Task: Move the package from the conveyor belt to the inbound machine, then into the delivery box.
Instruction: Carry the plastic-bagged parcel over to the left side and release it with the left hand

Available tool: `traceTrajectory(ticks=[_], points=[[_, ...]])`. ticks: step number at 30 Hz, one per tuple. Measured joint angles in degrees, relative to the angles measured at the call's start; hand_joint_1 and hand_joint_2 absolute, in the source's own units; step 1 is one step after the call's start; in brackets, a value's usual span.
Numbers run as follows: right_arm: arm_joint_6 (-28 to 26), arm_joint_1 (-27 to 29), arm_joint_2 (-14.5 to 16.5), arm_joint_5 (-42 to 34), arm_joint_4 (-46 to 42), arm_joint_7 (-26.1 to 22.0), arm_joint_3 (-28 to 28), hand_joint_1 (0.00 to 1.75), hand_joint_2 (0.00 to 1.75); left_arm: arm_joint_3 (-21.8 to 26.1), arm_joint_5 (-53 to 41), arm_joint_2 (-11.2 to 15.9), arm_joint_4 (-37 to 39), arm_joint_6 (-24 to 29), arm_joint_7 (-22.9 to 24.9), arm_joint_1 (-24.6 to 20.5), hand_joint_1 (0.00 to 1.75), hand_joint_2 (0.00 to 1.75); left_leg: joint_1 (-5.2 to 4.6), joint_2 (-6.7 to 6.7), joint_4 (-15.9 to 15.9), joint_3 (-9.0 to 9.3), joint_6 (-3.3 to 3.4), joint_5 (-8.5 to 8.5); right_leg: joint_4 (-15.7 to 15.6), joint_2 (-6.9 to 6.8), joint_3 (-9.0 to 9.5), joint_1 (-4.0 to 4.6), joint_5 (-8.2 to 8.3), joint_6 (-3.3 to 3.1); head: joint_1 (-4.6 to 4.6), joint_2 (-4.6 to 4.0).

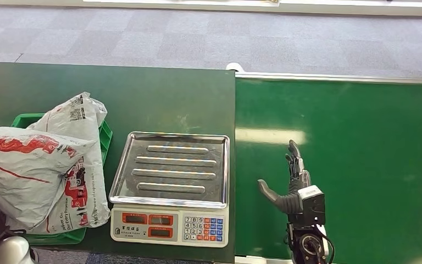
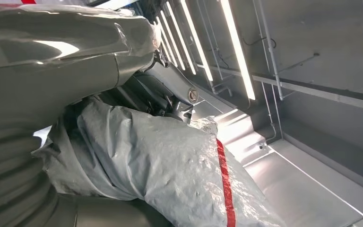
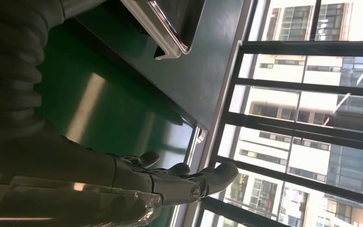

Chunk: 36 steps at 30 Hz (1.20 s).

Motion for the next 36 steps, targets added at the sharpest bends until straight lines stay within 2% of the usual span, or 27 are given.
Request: traceTrajectory(ticks=[5, 9, 11, 13, 14, 15, 16, 25, 36], points=[[-0.2, 0.0, 0.0, 0.1, 0.0, 0.0, 0.0, 0.00, 1.75, 0.9, 0.0, -0.2, 0.7, 0.0, 0.0, -0.5, 1.75, 1.75, 0.00, 0.00, 0.0, 0.00, 0.00, 0.00, 0.0, 0.00, 0.00, 0.00, 0.00, 0.00, -0.01, 0.00], [-0.5, 0.0, 0.0, 0.4, 0.0, -0.2, 0.0, 0.00, 1.75, 1.3, 0.1, -0.3, 0.9, 0.0, 0.0, -0.8, 1.53, 1.75, 0.00, 0.00, 0.0, 0.00, 0.00, 0.00, 0.0, 0.00, -0.01, 0.00, 0.00, 0.00, -0.01, 0.00], [-0.5, 0.1, 0.0, 0.3, -0.1, -0.1, 0.0, 0.00, 1.75, 1.5, -0.1, -0.4, 1.3, 0.0, 0.2, -1.0, 1.07, 1.75, 0.00, -0.01, 0.0, 0.00, 0.00, 0.00, 0.0, 0.00, -0.01, 0.00, 0.00, 0.00, -0.01, 0.00], [-0.5, 0.1, 0.0, 0.2, -0.3, -0.1, 0.1, 0.00, 1.75, 1.7, -0.4, -0.5, 2.1, 0.0, 0.2, -1.2, 0.35, 1.75, 0.00, 0.00, 0.0, 0.00, 0.00, 0.00, 0.0, 0.00, -0.01, 0.00, 0.00, 0.00, -0.01, 0.00], [-0.6, 0.2, 0.0, 0.1, -0.4, -0.1, 0.1, 0.00, 1.75, 1.8, -0.9, -0.5, 2.6, 0.0, 0.2, -1.2, 0.16, 1.75, 0.00, 0.00, 0.0, 0.00, 0.00, 0.00, 0.0, 0.00, -0.01, 0.00, 0.00, 0.00, -0.01, 0.00], [-0.6, 0.2, 0.0, 0.1, -0.5, -0.1, 0.1, 0.00, 1.75, 1.8, -1.6, -0.5, 3.4, 0.0, 0.1, -1.2, 0.05, 1.75, 0.00, 0.00, 0.0, 0.00, 0.00, 0.00, 0.0, 0.00, -0.01, 0.00, 0.00, 0.00, -0.01, 0.00], [-0.7, 0.3, 0.0, 0.0, -0.6, -0.1, 0.0, 0.00, 1.75, 1.8, -2.5, -0.5, 4.4, 0.0, 0.1, -1.3, 0.00, 1.75, 0.00, -0.01, 0.0, 0.00, 0.00, 0.00, 0.0, 0.00, -0.01, 0.00, 0.00, 0.00, -0.01, 0.00], [-0.4, 1.1, 0.2, 0.9, -1.9, 0.3, -0.2, 0.00, 1.75, 2.1, -9.8, -0.7, 14.2, 0.0, 0.0, -2.6, 0.00, 1.75, 0.00, -0.01, 0.0, 0.02, 0.00, 0.00, 0.0, 0.00, 0.00, 0.00, 0.01, 0.00, -0.01, 0.00], [-0.4, 1.4, 0.2, 1.2, -2.7, 0.6, -0.5, 0.00, 1.75, 1.7, -15.4, -0.7, 16.2, 0.1, 0.4, -3.1, 0.00, 1.75, 0.00, -0.01, 0.0, 0.03, 0.00, 0.00, 0.0, 0.00, 0.03, 0.00, 0.01, 0.00, -0.01, 0.00]])
